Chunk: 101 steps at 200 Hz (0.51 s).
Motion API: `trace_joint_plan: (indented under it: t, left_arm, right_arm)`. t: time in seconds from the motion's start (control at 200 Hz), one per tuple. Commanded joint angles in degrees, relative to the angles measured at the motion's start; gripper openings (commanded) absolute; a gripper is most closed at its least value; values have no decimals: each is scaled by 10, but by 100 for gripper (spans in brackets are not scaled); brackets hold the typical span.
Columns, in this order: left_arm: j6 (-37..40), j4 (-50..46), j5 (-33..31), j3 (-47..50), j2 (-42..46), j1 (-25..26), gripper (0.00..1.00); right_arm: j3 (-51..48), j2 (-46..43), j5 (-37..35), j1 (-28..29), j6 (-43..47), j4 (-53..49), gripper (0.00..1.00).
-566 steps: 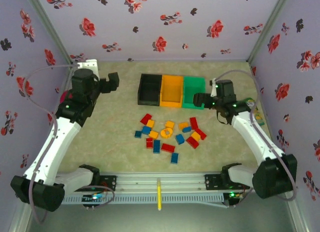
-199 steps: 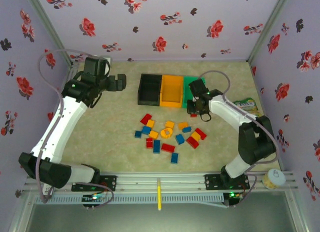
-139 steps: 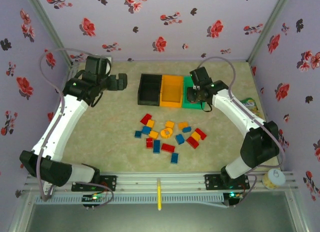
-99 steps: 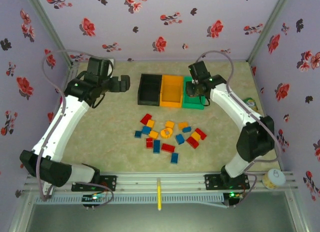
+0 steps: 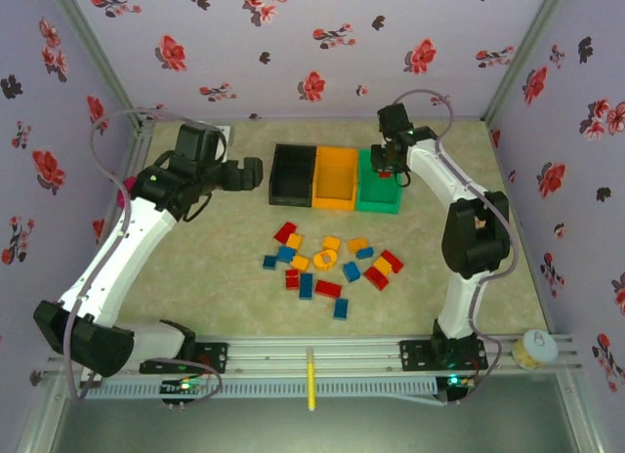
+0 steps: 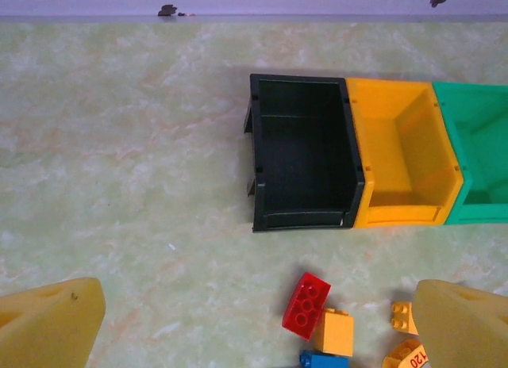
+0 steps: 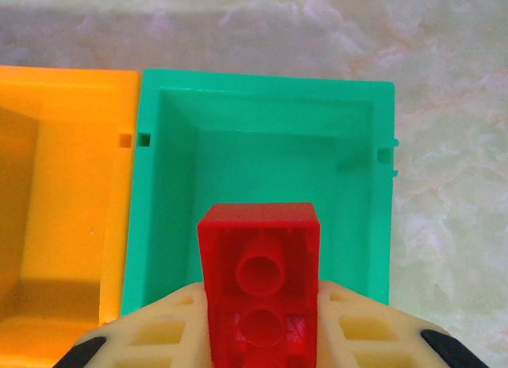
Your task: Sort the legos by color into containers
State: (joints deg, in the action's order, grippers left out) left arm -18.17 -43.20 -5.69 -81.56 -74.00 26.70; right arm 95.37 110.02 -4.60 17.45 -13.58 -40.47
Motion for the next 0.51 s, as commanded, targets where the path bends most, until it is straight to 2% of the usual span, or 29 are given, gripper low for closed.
trace_joint_plan:
  t: [0.0,0.105,0.37,0.5]
  left_arm:
    - [-4,6,11,1,8,5,100]
    - [2,-15,18,4,11,13,100]
    - [-3,-18,36,51,27,53,100]
    - [9,-6,46,60,19,77,99]
  right_arm:
    - [26,9,12,-4,14,-11,30]
    - [32,11,13,-5,15,-14,37]
    - [27,-11,18,-4,7,-15,48]
    - [25,-30,17,-4,2,-21,48]
